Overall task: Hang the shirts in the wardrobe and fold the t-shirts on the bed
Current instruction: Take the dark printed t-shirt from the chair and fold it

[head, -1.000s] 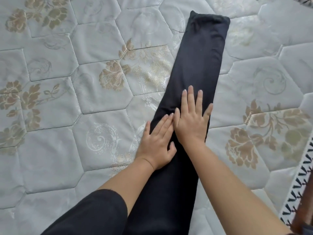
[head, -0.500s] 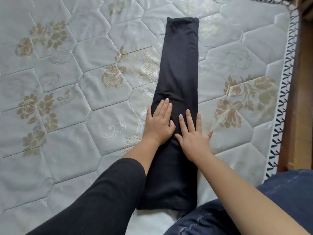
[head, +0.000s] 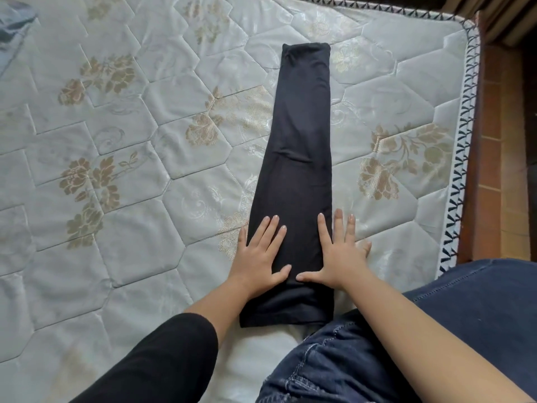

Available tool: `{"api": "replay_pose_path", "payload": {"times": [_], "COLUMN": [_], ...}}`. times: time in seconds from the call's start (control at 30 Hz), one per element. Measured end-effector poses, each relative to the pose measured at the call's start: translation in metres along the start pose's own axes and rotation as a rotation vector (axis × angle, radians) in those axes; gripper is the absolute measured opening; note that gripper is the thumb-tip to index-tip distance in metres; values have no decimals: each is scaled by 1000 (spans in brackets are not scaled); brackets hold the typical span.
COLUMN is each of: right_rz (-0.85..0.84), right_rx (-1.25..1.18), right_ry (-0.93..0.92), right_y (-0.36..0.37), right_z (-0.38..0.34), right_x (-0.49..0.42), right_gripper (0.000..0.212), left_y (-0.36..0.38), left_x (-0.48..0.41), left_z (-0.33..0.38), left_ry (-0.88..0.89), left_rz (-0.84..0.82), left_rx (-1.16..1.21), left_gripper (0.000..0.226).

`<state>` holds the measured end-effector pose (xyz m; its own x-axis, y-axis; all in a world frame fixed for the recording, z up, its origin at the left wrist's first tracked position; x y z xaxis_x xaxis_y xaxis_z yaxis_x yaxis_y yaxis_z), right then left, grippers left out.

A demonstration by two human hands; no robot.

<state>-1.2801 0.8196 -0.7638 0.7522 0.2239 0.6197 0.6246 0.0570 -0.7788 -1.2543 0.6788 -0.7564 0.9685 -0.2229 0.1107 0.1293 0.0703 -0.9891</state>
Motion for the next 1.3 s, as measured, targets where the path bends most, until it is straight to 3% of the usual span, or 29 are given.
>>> {"api": "replay_pose_path", "payload": {"times": [0.5, 0.6, 0.67, 0.77, 0.87, 0.93, 1.1, 1.3], "right_rz": [-88, 68, 199, 178, 116, 73, -51, -191], "right_rx": [76, -6, -177, -527, -748, -859, -935, -879], "right_ry": [-19, -56, -75, -10, 54, 104, 117, 6], "right_y": [17, -5, -21, -15, 0, 8, 23, 31], "right_z": [-3, -3, 2, 14, 23, 29, 23, 5], "right_x": [40, 40, 41, 42, 37, 32, 31, 35], "right_gripper": [141, 124, 99, 63, 55, 50, 41, 28], "left_y": [12, 0, -12, -22, -11, -6, 8, 8], "left_x": [50, 52, 56, 69, 83, 87, 84, 84], "left_z": [9, 10, 6, -15, -37, -51, -59, -45], "left_ry": [-17, -96, -184, -457, -727, -837, -861, -884], "left_rz": [-118, -78, 29, 177, 104, 35, -264, -299], "left_rx": [-20, 52, 182, 436, 575, 604, 561, 648], "left_gripper": [87, 75, 59, 40, 53, 48, 24, 22]}}
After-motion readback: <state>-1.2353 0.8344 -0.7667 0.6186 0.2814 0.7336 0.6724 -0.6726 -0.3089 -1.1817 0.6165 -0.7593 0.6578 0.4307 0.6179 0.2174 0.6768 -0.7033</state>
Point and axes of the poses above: each hand's wrist, its own x-axis away from the middle knuckle, its own y-axis out of the palm, z = x × y, the point moved 10 cm from there along -x, towards the middle knuckle, and after that the axes turned 3 degrees about -x, right-handed, at the moved point
